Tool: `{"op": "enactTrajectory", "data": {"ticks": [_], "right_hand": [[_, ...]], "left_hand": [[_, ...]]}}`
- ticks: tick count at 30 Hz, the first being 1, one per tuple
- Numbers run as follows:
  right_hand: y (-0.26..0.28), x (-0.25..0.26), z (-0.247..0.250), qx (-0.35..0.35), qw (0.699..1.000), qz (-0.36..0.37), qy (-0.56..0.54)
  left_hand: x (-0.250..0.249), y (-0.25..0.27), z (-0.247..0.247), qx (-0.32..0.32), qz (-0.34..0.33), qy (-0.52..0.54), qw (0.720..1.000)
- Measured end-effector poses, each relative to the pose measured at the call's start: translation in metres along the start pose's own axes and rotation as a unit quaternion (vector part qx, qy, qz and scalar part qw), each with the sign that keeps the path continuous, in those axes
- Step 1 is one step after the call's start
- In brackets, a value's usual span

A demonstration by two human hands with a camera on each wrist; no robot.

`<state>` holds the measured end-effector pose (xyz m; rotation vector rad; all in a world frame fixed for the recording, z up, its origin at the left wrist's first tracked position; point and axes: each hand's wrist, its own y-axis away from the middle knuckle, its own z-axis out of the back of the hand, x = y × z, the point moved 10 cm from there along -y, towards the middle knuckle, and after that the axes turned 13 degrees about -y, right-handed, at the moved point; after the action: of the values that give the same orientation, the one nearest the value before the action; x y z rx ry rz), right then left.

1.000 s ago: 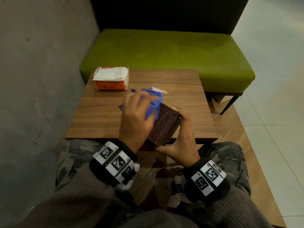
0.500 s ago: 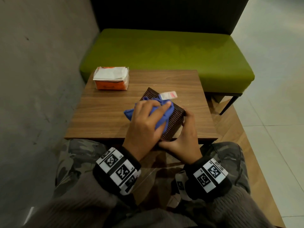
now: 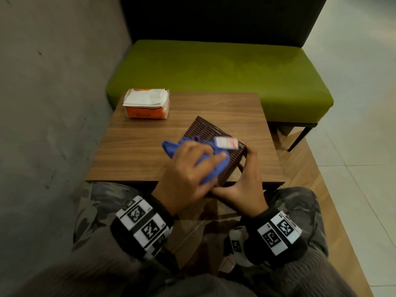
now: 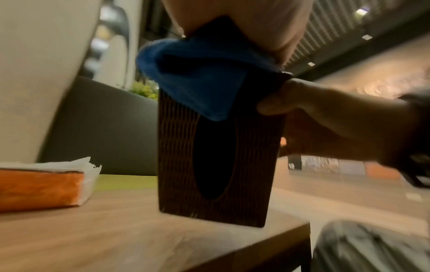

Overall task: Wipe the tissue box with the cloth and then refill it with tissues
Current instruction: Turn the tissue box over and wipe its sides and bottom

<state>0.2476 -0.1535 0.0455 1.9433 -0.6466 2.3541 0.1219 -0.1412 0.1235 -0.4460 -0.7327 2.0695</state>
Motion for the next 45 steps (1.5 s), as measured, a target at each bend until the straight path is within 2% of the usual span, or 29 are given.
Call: {"op": "enactTrajectory", "data": {"ticks": [1,2,3,4,5,6,7,8,10,11,12,15,16,17,19,21,24,26,30,34,35,36,38,40,42,45], "right_hand": [[0.000,-0.001,0.002,-0.001,1.000,-0.003,-0.005],[0.000,-0.001,0.004,-0.003,1.000,-0.008,-0.008],[0.001,-0.003,0.004,-0.005,1.000,-0.017,-0.012],[0.003,-0.005,0.005,-0.010,0.999,-0.028,-0.016],[0.004,-0.005,0.005,-0.016,0.999,-0.034,-0.020],[0.004,-0.006,0.006,-0.021,0.999,-0.040,-0.021],[0.004,-0.005,0.006,-0.025,0.998,-0.045,-0.025],[0.004,-0.005,0.007,-0.030,0.998,-0.047,-0.032],[0.003,-0.004,0.008,-0.035,0.997,-0.046,-0.042],[0.003,-0.003,0.008,-0.036,0.997,-0.047,-0.043],[0.003,-0.004,0.008,-0.037,0.997,-0.051,-0.041],[0.005,-0.007,0.005,-0.043,0.997,-0.061,-0.036],[0.005,-0.007,0.004,-0.048,0.996,-0.062,-0.041],[0.006,-0.008,0.005,-0.052,0.995,-0.067,-0.048],[0.003,-0.010,0.005,-0.063,0.995,-0.071,-0.043],[-0.001,-0.011,0.004,-0.057,0.996,-0.062,0.004],[-0.003,-0.013,0.004,-0.055,0.997,-0.054,0.011],[-0.007,-0.007,0.009,-0.064,0.997,-0.043,0.004],[-0.015,0.003,0.014,-0.062,0.998,-0.015,0.014],[-0.008,0.000,0.011,-0.041,0.999,-0.026,0.011],[-0.006,0.000,0.011,-0.028,0.999,-0.016,0.004],[-0.003,0.000,0.010,-0.014,1.000,-0.009,0.005],[0.003,0.002,0.004,0.012,1.000,0.002,0.028],[0.010,0.003,-0.001,0.027,0.998,0.009,0.047],[0.017,0.002,-0.002,0.029,0.998,0.018,0.060],[0.020,-0.002,-0.004,0.028,0.998,0.016,0.054]], "left_hand": [[-0.007,0.007,0.000,0.008,-0.046,-0.001,0.999],[0.000,0.009,0.002,0.005,-0.045,-0.004,0.999],[0.017,0.009,0.003,-0.011,0.006,-0.007,1.000],[0.040,0.008,0.008,-0.042,0.092,-0.003,0.995],[0.060,0.011,0.014,-0.075,0.182,0.016,0.980],[0.068,0.016,0.017,-0.097,0.234,0.033,0.967],[0.061,0.019,0.018,-0.103,0.243,0.036,0.964],[0.044,0.020,0.014,-0.091,0.212,0.033,0.972],[0.008,0.024,0.004,-0.050,0.097,0.037,0.993],[0.003,0.024,0.003,-0.043,0.071,0.038,0.996],[0.011,0.021,0.003,-0.047,0.089,0.036,0.994],[0.049,0.018,0.014,-0.107,0.249,0.044,0.961],[0.044,0.017,0.015,-0.110,0.249,0.041,0.961],[0.027,0.014,0.012,-0.096,0.206,0.034,0.973],[-0.020,0.009,0.002,-0.054,0.040,0.014,0.998],[-0.044,0.004,-0.005,-0.014,-0.084,-0.004,0.996],[-0.047,-0.015,-0.013,0.022,-0.158,-0.049,0.986],[-0.045,-0.028,-0.017,0.038,-0.158,-0.052,0.985],[-0.038,-0.046,-0.019,0.041,-0.045,-0.013,0.998],[-0.041,-0.045,-0.025,0.049,-0.061,0.000,0.997],[-0.033,-0.047,-0.028,0.061,-0.042,0.016,0.997],[-0.018,-0.050,-0.029,0.070,-0.003,0.038,0.997],[0.026,-0.055,-0.030,0.068,0.117,0.065,0.989],[0.065,-0.051,-0.034,0.070,0.207,0.074,0.973],[0.090,-0.037,-0.039,0.079,0.271,0.152,0.947],[0.109,-0.006,-0.044,0.049,0.386,0.274,0.880]]}}
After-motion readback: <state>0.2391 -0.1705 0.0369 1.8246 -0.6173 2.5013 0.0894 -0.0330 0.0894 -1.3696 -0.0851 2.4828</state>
